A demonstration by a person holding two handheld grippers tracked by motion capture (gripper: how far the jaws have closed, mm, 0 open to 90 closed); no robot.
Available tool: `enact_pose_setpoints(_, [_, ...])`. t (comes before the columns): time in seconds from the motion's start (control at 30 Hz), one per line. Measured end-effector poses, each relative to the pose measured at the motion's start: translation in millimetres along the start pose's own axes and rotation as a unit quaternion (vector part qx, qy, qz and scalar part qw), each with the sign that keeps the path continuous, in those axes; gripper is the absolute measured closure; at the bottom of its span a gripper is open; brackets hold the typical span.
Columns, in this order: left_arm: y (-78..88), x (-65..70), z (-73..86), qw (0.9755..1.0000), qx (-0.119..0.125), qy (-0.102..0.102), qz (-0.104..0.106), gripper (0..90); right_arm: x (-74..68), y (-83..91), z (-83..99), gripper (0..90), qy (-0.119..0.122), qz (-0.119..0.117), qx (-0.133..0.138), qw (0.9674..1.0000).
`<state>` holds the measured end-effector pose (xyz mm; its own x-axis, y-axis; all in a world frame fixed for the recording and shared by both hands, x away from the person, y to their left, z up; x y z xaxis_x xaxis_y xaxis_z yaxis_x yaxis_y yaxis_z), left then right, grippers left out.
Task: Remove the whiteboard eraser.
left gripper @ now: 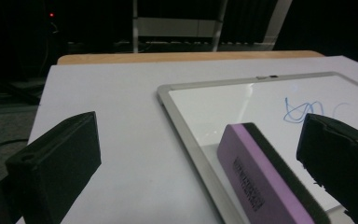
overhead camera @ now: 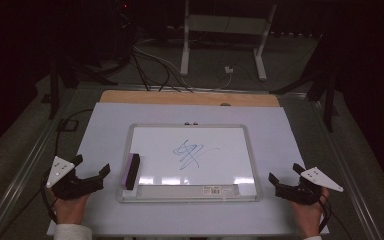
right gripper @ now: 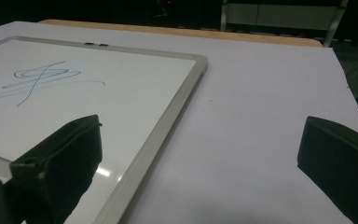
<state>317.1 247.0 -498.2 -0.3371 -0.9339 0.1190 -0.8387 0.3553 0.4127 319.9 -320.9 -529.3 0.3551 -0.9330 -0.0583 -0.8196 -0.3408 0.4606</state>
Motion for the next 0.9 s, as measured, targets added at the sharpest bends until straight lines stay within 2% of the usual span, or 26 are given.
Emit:
enact_pose_setpoints(0.4, [-10.5, 5.9, -2.6, 0.9994, -0.021, -0.006, 0.027, 1.3, -1.3, 0.4, 0.1, 0.2, -0.002, -0.003, 0.000, 1.0000])
enact_pose_setpoints(0.9, [-23.3, 13.1, 0.8, 0.9980, -0.046, -0.013, 0.041, 1.3, -1.6, 2.2, -0.3, 0.3, -0.006, -0.003, 0.000, 1.0000])
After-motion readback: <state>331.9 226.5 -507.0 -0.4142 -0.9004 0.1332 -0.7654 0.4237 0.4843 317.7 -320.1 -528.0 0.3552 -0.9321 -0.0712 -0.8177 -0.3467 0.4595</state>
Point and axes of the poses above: each handheld gripper's, and its own axes: y roughly backward along the jaws, z roughly out of its underside, x roughly to its right, the point moved 9 cm from there along -y, roughly forward along the jaws, and after that the axes turned 4 degrees about -x, right-handed, at the moved point
